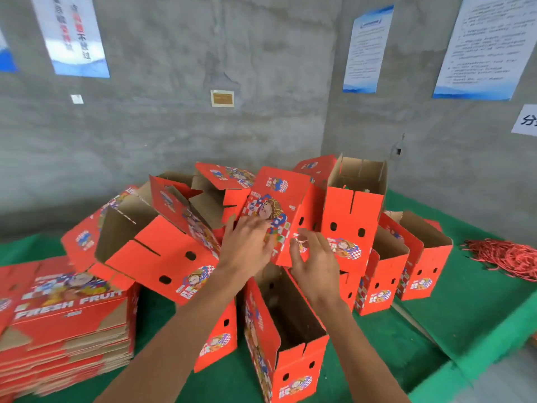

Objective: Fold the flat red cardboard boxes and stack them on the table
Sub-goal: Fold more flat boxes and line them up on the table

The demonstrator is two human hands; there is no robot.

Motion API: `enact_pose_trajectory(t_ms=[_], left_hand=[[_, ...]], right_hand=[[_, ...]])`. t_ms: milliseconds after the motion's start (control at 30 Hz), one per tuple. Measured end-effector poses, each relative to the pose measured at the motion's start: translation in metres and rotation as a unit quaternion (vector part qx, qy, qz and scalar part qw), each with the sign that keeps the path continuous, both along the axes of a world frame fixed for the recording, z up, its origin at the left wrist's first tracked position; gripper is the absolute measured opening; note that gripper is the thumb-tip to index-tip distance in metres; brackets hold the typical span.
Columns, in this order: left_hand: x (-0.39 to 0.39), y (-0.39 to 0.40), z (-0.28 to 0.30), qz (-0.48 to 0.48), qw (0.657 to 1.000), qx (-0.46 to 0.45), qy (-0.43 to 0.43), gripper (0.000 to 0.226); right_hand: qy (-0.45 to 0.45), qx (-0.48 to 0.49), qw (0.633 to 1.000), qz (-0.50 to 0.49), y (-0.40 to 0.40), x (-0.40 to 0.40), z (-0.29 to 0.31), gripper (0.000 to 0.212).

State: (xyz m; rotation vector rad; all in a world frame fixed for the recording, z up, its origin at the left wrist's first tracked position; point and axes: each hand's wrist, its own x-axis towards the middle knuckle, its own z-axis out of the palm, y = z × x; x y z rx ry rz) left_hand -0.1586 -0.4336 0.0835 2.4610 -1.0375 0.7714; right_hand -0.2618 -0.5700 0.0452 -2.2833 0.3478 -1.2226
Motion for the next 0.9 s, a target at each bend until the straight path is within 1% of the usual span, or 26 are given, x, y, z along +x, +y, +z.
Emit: enact_pose_trajectory(t_ms=[67,133,267,333,433,533,600,667,733,800,833,867,900], left_hand=[[0.004,0.057,0.015,0.044,0.998,-0.016,-0.046,0.030],[0.006,0.115,0.029,0.061,0.993,-0.045,-0.089,0.032],[0.009,0.229,0.040,0.119,0.979,-0.095,-0.134,0.035],[0.011,0.285,0.033,0.160,0.974,-0.116,-0.113,0.037],[0.019,0.358,0.013,0.208,0.970,-0.119,-0.042,0.044],[0.033,0.419,-0.022,0.236,0.966,-0.107,0.018,0.049],[0.046,0.452,-0.050,0.267,0.957,-0.080,0.081,0.051],[0.064,0.481,-0.083,0.296,0.942,-0.053,0.149,0.059],[0.087,0.511,-0.119,0.325,0.918,-0.037,0.225,0.074],[0.109,0.540,-0.152,0.365,0.880,-0.011,0.304,0.098],[0.120,0.553,-0.166,0.388,0.856,-0.003,0.342,0.109],[0.130,0.566,-0.179,0.409,0.832,-0.011,0.374,0.116],[0.139,0.577,-0.190,0.430,0.809,-0.033,0.399,0.118]], right_hand=[[-0.022,-0.028,0.998,0.055,0.043,0.017,0.011,0.026],[-0.058,-0.055,0.991,0.108,0.089,0.033,0.022,0.026],[-0.109,-0.070,0.975,0.183,0.183,0.061,0.035,0.030],[-0.125,-0.053,0.965,0.223,0.232,0.074,0.031,0.029],[-0.124,-0.028,0.951,0.282,0.299,0.090,0.014,0.029],[-0.107,-0.048,0.938,0.326,0.354,0.108,-0.017,0.026],[-0.050,-0.046,0.938,0.339,0.379,0.122,-0.047,0.028],[0.037,-0.026,0.938,0.345,0.398,0.141,-0.078,0.030],[0.134,-0.019,0.944,0.300,0.408,0.162,-0.112,0.035],[0.224,-0.022,0.947,0.231,0.408,0.185,-0.144,0.036],[0.271,-0.013,0.941,0.205,0.405,0.196,-0.159,0.036],[0.318,0.007,0.930,0.185,0.402,0.207,-0.172,0.038],[0.365,0.040,0.914,0.171,0.400,0.216,-0.183,0.044]])
